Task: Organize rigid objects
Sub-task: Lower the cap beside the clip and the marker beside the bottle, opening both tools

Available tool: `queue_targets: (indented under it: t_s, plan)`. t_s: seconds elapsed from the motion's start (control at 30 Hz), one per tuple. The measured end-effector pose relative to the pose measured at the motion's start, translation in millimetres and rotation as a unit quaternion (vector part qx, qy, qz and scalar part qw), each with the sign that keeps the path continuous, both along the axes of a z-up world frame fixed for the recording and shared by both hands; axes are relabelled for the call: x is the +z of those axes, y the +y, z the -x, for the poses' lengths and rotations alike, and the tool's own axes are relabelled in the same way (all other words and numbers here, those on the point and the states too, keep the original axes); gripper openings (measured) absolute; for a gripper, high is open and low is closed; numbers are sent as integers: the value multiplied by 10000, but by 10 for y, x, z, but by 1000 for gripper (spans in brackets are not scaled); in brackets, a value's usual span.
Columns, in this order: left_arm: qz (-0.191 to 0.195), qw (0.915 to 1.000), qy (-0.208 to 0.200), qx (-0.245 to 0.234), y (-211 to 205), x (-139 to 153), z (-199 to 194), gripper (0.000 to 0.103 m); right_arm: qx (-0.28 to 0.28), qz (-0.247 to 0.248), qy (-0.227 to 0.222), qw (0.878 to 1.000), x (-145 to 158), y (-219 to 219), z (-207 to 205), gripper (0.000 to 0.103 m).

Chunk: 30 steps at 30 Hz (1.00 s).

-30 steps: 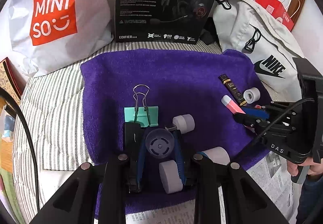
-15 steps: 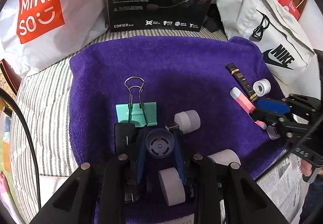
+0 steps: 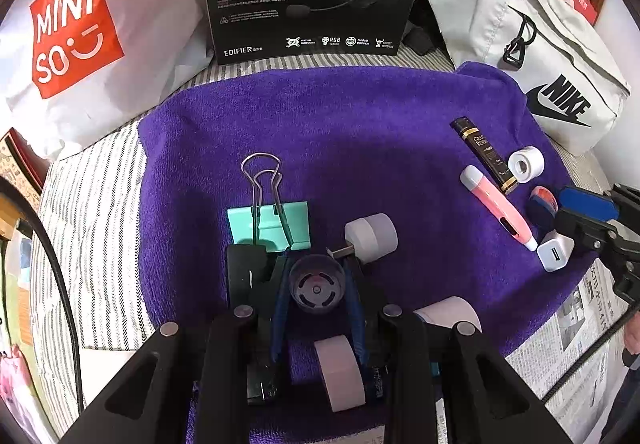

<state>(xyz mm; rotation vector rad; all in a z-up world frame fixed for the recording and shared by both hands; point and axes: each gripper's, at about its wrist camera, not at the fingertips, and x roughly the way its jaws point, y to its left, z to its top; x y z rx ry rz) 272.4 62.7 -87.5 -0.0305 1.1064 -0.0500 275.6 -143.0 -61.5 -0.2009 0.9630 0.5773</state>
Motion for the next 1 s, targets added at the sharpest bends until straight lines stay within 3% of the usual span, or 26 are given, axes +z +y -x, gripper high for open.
queue_targets:
  t_s: [0.3, 0.43, 0.53, 0.73, 0.87, 1.0]
  plan:
    - [40, 10000, 11, 80, -7, 61, 80, 48, -100, 111, 48, 9999, 23, -137, 118, 32]
    - [-199, 9998, -37, 24, -93, 153, 144, 70, -163, 212, 112, 9996, 27, -164, 170, 32]
    - [-416, 9991, -94, -40, -153, 250, 227, 73, -181, 297, 151, 9993, 18, -168, 227, 32]
    - [-485, 9987, -133, -74, -226, 406, 448, 81, -270, 383, 220, 9987, -23, -187, 341, 37]
    - [-395, 9990, -189, 41, -251, 470, 677, 91, -451, 374, 209, 9981, -8, -242, 439, 48]
    - [-365, 9988, -288, 142, -264, 528, 925, 94, -627, 403, 161, 9971, 45, -321, 589, 52]
